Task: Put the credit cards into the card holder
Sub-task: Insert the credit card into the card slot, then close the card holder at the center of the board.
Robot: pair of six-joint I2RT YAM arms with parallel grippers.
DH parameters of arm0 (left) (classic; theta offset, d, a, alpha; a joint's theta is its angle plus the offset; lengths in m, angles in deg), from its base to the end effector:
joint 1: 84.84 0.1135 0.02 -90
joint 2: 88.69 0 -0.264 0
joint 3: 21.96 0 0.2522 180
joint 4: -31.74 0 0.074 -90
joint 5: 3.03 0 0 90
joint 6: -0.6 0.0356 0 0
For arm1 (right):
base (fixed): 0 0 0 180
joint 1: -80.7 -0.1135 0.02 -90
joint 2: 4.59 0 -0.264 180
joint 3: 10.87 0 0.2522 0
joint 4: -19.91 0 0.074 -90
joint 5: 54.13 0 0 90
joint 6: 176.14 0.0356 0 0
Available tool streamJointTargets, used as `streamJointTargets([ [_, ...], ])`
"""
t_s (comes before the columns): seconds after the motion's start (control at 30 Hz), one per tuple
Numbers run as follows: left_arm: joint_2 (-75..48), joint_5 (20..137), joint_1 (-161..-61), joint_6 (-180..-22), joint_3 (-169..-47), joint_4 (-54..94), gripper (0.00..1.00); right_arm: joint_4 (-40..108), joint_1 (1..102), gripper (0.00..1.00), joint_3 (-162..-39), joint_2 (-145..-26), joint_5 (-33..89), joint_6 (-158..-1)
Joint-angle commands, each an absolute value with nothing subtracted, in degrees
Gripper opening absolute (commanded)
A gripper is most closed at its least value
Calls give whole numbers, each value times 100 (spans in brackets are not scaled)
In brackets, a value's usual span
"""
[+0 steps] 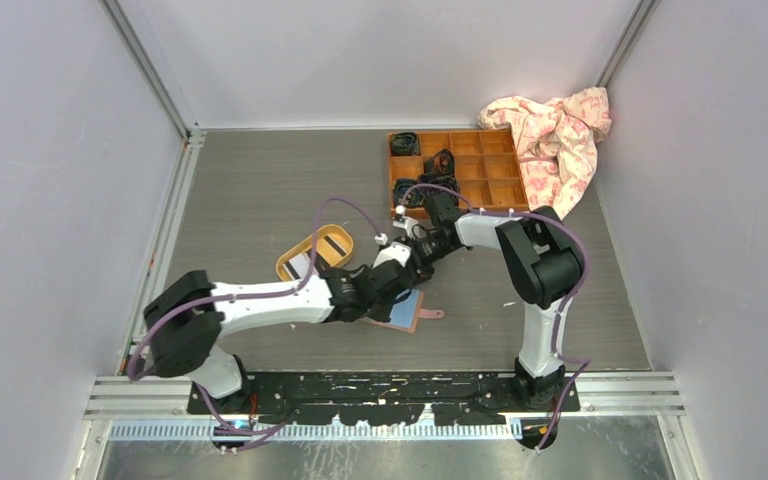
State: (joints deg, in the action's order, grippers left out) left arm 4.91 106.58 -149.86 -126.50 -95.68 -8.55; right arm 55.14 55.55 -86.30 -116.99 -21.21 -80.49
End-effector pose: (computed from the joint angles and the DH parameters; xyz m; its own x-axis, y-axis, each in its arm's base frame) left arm 0.1490 -0.2916 0.1979 -0.7647 0.2959 -0.5724 0.4038 0.9123 -0.0678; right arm 0.3047 0.1761 0.1170 -0.9033 -0.3650 -0.2255 -0.3761 0.4209 0.8255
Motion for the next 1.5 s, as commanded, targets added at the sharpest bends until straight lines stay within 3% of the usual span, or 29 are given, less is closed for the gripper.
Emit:
streamJointTargets([
  [0.0, -543, 10449, -14953, -12397, -9020, 63, 28, 5923, 5579, 48, -8898, -11263, -1905, -8654],
  [0.17, -1487, 10569, -14891, -12289, -8193, 425, 32, 6261, 5575, 48, -8970, -10915, -1715, -9173],
  [0.27, -2073, 10580, -14829, -12195, -7612, 777, 40, 6510, 5574, 48, -9011, -10591, -1556, -9666],
  [0.47, -3395, 10639, -14720, -12245, -6145, 2177, 71, 6430, 5581, 45, -8578, -9582, -1206, -10830],
  [0.63, -4298, 10775, -14469, -12942, -5253, 2694, 92, 6539, 5581, 35, -7984, -8942, -1574, -12581],
  [0.83, -4566, 9914, -13825, -13507, -4912, 2873, 92, 7832, 5423, 30, -7870, -8962, -1859, -15306],
  [1.1, -3419, 9262, -13430, -13931, -5137, 3141, 88, 7338, 4739, 22, -7763, -9205, -543, -15175],
  [1.47, -2521, 8725, -13049, -14188, -5246, 3516, 75, 7024, 4103, 15, -7886, -9790, 147, -14732],
])
